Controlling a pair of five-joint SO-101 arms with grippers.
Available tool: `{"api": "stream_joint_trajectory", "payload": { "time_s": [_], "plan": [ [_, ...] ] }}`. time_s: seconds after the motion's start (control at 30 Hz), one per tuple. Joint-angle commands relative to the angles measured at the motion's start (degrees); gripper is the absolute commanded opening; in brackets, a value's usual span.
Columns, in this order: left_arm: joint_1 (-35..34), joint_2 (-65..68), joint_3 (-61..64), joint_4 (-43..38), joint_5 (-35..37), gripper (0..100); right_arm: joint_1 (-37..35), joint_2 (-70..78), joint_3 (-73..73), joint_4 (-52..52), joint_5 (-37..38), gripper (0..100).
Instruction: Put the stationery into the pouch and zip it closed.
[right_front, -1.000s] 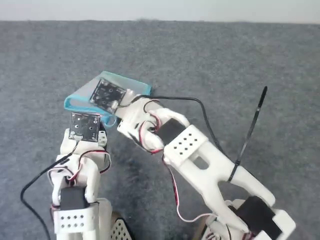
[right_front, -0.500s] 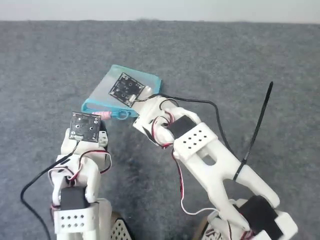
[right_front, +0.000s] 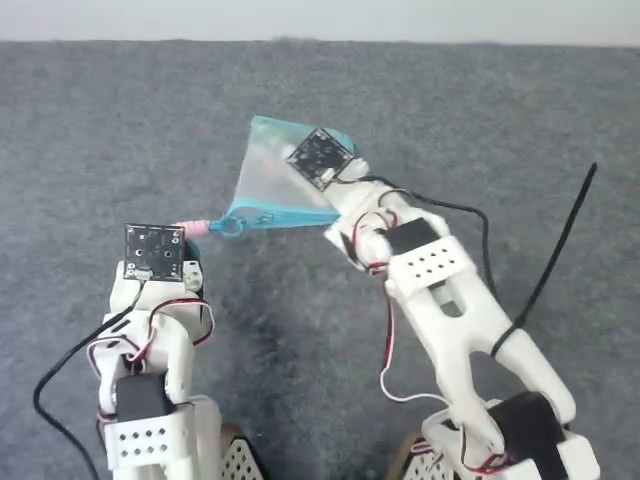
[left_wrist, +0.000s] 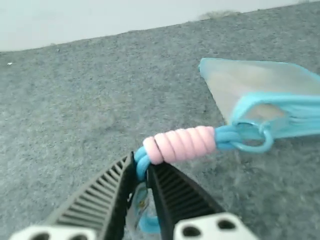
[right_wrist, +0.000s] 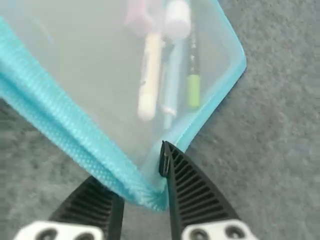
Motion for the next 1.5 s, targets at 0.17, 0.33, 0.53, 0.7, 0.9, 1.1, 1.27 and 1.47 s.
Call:
{"api": "stream_joint_trajectory", "payload": {
  "time_s": [0.17, 0.33, 0.53, 0.7, 0.9, 1.1, 1.27, 1.47],
  "plan": [
    [-1.0, 0.0, -3.2, -1.7, 1.2, 1, 10.7, -2.7, 0.4, 2.9, 6.2, 0.6],
    [-0.8, 0.0, -3.1, -1.7, 1.2, 1, 12.0, -2.5, 0.5, 2.9, 6.8, 0.6],
    [6.7, -0.4, -0.4, -1.7, 1.1, 2, 11.9, -3.0, -0.1, 8.2, 4.4, 1.7],
    [11.9, -0.1, 0.8, -1.5, 1.1, 19, 11.7, -3.0, -0.2, 13.9, 4.0, 20.2],
    [12.2, -0.3, 1.6, -1.5, 1.1, 25, 7.9, -3.1, -0.3, 22.3, 0.3, 32.7],
    [12.2, -0.4, 2.8, -1.8, 1.1, 25, 6.4, -3.1, -0.4, 23.6, -8.0, 32.7],
    [12.2, -0.4, 2.8, -1.8, 1.1, 25, 6.4, -3.2, -1.2, 24.0, -11.3, 32.7],
    [11.8, -0.5, 2.5, -1.8, 1.2, 25, 6.6, -5.6, -1.0, 24.0, -12.8, 23.0]
  ]
}}
